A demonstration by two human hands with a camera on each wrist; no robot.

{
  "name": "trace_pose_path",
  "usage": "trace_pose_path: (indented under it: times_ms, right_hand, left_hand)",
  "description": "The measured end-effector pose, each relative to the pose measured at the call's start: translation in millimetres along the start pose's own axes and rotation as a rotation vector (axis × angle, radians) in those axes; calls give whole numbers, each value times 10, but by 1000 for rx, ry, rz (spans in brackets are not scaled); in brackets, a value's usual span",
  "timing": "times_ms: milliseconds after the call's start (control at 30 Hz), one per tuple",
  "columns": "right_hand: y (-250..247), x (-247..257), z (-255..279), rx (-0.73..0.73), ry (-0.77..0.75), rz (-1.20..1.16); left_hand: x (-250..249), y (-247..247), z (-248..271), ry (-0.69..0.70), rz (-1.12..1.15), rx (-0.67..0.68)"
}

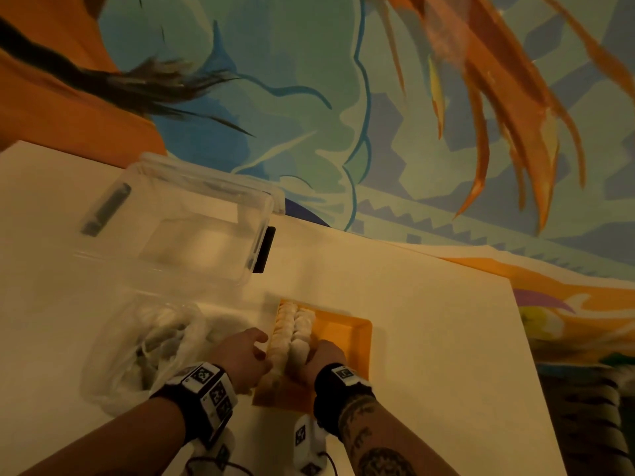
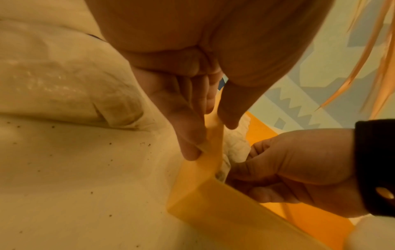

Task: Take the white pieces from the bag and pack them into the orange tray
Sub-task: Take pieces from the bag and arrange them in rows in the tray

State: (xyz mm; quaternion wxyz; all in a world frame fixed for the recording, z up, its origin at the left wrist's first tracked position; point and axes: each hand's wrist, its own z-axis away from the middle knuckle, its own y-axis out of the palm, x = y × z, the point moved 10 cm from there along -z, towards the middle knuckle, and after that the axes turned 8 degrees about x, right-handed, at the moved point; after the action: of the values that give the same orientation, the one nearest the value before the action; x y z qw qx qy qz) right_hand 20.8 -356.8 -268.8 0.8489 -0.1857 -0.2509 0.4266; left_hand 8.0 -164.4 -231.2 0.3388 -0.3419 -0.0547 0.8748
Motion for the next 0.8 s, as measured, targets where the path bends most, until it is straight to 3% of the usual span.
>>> trace_pose_path:
  times_ms: [333,533,667,800]
  right_hand:
    - [-36,50,-47,-16,-29,-95]
    - [-73,111,100,-14,-143,-82]
    - [-133,30,320,10,-125,-41]
    - [14,22,690,121,-263,137]
  left_hand:
    - [25,7,-45,7,23,12]
    - [12,1,-27,14,11,5]
    - [-5,-9,14,26,14,-26]
    - [4,-31,32,35,-14,-53]
